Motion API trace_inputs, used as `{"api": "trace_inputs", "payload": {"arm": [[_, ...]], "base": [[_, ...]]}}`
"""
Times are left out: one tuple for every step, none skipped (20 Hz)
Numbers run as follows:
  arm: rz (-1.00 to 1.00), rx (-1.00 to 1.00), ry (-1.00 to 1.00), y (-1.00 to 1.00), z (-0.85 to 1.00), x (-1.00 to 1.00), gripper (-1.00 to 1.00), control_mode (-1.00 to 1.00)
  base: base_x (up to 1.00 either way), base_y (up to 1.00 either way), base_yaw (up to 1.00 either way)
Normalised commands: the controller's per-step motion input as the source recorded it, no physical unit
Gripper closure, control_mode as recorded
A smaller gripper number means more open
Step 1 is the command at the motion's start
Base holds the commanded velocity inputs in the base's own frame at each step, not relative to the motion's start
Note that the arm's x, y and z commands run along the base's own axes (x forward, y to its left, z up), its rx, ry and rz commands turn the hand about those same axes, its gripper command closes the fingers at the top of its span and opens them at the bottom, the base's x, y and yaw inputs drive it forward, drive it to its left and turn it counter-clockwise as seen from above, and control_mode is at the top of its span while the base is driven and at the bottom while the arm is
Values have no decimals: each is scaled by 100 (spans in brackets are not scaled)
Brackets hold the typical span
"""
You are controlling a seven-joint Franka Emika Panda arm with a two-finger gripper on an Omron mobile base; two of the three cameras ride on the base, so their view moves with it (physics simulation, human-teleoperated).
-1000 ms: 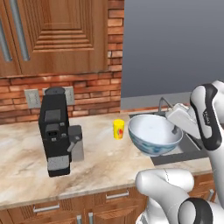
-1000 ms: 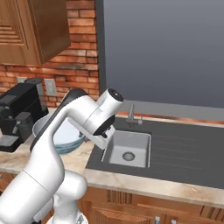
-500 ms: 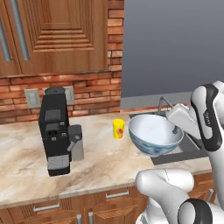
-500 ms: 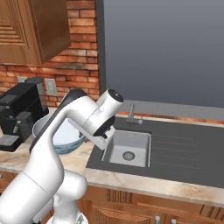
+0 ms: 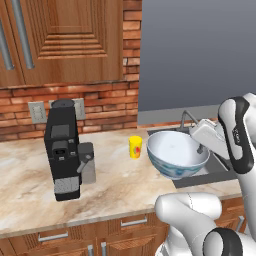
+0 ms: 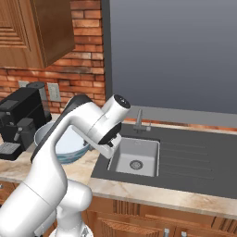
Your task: Pick the cup and bowl from the counter and place them on the counter next to the sink.
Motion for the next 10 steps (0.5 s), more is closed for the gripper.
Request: {"api": "trace_inputs", "payload": {"arm": [[0,0,0,0,-1,0,100,-100],[-1,0,0,10,-12,6,100,-100],[-3,0,0,15,-14,13,100,-100],[-5,0,0,19,-14,17,100,-100],[-6,0,1,19,-14,21,100,-100],[-7,0,3,17,-13,22,100,-100],[-10,0,7,24,-16,50,100,-100],[-11,0,6,31,-24,59,100,-100],[-11,0,5,31,-29,65,100,-100],[-12,0,2,33,-34,66,100,-100]], "base": [[0,0,0],[0,0,0],[0,0,0],[0,0,0],[0,0,0],[0,0,0],[0,0,0],[0,0,0],[0,0,0],[0,0,0]]}}
